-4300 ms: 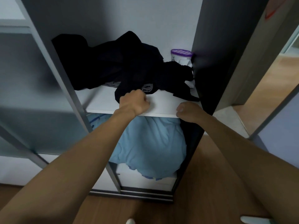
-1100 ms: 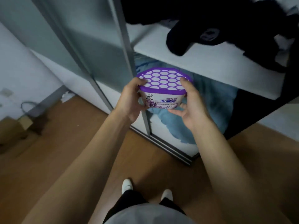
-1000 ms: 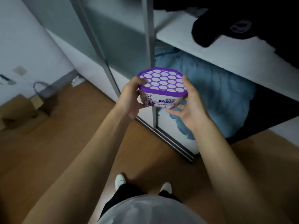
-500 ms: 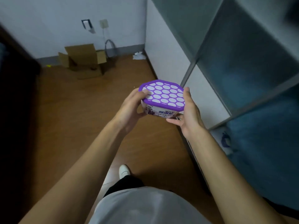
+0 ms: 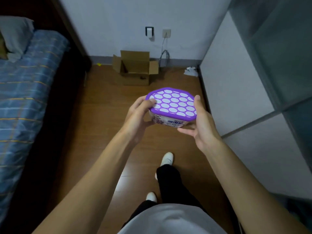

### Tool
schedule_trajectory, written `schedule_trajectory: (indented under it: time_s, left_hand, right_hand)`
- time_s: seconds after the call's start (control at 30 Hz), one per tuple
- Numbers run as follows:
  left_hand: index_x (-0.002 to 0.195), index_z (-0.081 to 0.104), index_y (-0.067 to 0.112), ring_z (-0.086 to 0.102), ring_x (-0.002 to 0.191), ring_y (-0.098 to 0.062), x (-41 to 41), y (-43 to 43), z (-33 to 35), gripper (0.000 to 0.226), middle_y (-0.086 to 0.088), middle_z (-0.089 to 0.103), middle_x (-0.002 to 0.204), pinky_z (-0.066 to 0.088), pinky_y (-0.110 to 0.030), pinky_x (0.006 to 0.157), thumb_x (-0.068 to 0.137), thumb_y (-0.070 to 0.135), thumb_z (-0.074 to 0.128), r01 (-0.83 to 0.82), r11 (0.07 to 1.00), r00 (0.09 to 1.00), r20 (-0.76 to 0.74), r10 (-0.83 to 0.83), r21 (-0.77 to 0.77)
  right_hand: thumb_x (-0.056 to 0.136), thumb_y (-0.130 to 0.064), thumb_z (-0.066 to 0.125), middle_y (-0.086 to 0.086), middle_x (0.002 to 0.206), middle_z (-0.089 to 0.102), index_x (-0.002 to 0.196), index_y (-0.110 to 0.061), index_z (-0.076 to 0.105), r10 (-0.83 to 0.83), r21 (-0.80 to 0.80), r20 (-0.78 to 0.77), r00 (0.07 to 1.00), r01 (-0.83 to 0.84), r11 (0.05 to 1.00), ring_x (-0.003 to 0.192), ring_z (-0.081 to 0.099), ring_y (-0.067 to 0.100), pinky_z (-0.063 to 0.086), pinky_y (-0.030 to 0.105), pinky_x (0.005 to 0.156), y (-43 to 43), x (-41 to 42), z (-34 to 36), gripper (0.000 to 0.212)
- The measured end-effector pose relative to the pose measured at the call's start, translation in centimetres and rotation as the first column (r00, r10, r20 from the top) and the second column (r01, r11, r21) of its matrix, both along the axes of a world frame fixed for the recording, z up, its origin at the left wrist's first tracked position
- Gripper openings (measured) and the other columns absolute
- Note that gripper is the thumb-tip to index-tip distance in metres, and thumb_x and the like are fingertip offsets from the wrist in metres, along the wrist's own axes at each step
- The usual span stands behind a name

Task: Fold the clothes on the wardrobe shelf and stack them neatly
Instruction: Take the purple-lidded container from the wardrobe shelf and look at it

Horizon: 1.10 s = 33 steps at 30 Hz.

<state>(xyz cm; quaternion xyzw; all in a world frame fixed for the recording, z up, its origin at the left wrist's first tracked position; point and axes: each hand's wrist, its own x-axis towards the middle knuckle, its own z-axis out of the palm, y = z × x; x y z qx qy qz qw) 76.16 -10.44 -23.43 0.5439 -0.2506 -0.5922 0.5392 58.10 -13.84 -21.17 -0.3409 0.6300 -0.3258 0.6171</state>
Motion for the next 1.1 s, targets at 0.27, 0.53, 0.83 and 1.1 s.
schedule_trajectory:
  time_s: [0.27, 0.53, 0.83, 1.1]
  left_hand:
    - [0.116, 0.060, 0.024, 0.067, 0.111, -0.025, 9.7, -14.9, -2.9, 0.037, 0.000, 0.072, 0.118, 0.055, -0.045, 0.092, 0.088, 0.049, 0.065, 0.023, 0.986, 0.999, -0.035, -0.017, 0.166]
    - [0.116, 0.063, 0.019, 0.072, 0.102, -0.024, 18.4, -28.0, -3.3, 0.041, -0.005, 0.074, 0.114, 0.060, -0.032, 0.079, 0.084, 0.043, 0.071, -0.179, 0.968, 0.983, -0.004, 0.182, 0.178]
    - [0.096, 0.067, 0.020, 0.073, 0.097, -0.024, 27.7, -42.1, -6.2, 0.031, -0.008, 0.075, 0.105, 0.059, -0.035, 0.079, 0.074, 0.039, 0.076, -0.244, 0.958, 0.967, -0.034, 0.252, 0.151]
    - [0.109, 0.061, 0.019, 0.068, 0.110, -0.022, 37.1, -57.4, -11.9, 0.037, -0.003, 0.073, 0.112, 0.056, -0.035, 0.086, 0.079, 0.039, 0.068, -0.195, 0.959, 0.969, -0.112, 0.221, 0.205]
  right_hand:
    - [0.091, -0.067, 0.049, 0.001, 0.123, 0.068, 0.141, -0.022, 0.046, 0.070, -0.003, -0.005, 0.998, -0.070, 0.998, 0.102, 0.069, 0.016, 0.061, 0.039, 0.079, -17.0, 10.0, -3.2, 0.067]
    - [0.095, -0.063, 0.044, -0.003, 0.122, 0.065, 0.142, -0.025, 0.044, 0.221, 0.056, 0.043, 0.974, -0.223, 0.973, 0.098, 0.066, 0.010, 0.058, 0.032, 0.073, -33.0, 19.5, -3.6, 0.060]
    - [0.097, -0.056, 0.048, -0.004, 0.117, 0.066, 0.136, -0.025, 0.046, 0.186, 0.080, 0.041, 0.982, -0.189, 0.979, 0.103, 0.067, 0.015, 0.056, 0.040, 0.084, -47.8, 29.7, -6.5, 0.050]
    - [0.098, -0.053, 0.050, -0.009, 0.102, 0.070, 0.096, -0.041, 0.053, 0.087, 0.100, -0.105, 0.991, -0.077, 0.992, 0.094, 0.070, 0.013, 0.060, 0.037, 0.078, -61.6, 39.3, -11.7, 0.013]
